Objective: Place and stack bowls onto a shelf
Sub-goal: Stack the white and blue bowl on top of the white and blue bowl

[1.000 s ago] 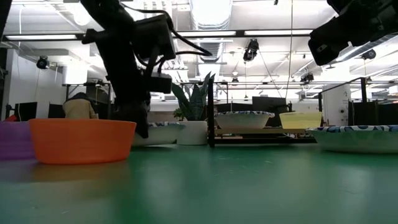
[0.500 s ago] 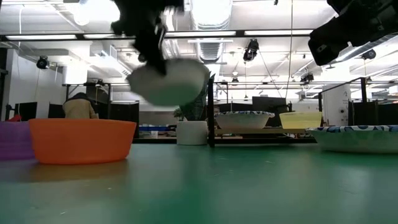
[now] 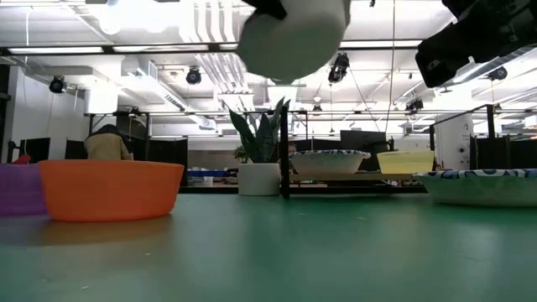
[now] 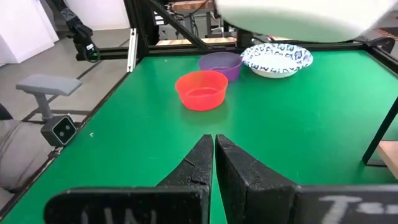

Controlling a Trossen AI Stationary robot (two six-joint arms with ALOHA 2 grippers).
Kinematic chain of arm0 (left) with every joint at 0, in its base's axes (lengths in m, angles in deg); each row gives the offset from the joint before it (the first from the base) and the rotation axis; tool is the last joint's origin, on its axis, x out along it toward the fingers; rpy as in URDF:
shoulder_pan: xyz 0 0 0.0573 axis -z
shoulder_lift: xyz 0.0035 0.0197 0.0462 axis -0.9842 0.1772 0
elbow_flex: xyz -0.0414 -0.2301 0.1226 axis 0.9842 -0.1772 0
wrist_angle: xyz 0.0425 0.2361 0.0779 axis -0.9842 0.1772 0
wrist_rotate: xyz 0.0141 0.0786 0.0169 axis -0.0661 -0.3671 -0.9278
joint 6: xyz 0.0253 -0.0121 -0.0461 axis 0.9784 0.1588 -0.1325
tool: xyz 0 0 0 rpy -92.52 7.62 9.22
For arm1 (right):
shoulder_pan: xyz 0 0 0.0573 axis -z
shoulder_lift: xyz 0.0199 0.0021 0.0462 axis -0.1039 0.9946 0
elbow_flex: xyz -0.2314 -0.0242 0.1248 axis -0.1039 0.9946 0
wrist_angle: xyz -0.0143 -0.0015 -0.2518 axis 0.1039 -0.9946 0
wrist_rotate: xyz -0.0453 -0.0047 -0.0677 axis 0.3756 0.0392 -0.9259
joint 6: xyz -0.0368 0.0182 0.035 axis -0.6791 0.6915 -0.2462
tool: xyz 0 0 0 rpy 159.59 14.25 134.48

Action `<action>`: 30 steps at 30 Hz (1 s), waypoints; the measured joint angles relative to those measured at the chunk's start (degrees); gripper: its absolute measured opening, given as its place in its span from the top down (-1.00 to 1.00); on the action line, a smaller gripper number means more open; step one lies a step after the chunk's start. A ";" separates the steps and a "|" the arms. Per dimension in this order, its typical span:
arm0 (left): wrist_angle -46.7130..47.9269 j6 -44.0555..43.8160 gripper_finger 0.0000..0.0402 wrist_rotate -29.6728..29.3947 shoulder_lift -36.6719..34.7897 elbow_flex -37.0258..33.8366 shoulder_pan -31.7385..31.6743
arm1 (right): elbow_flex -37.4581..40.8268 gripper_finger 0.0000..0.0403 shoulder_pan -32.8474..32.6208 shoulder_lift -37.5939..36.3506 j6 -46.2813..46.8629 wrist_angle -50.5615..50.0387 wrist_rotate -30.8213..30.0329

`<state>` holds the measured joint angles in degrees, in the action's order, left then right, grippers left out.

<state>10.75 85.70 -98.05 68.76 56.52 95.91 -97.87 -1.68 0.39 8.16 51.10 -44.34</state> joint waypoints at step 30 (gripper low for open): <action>-26.50 9.72 1.00 5.98 10.16 -1.20 -19.65 | 0.05 0.96 -3.50 -0.33 -4.49 4.29 8.52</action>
<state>-15.75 95.43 -92.07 78.92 55.33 76.26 -97.82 -5.17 0.06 3.67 55.38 -35.82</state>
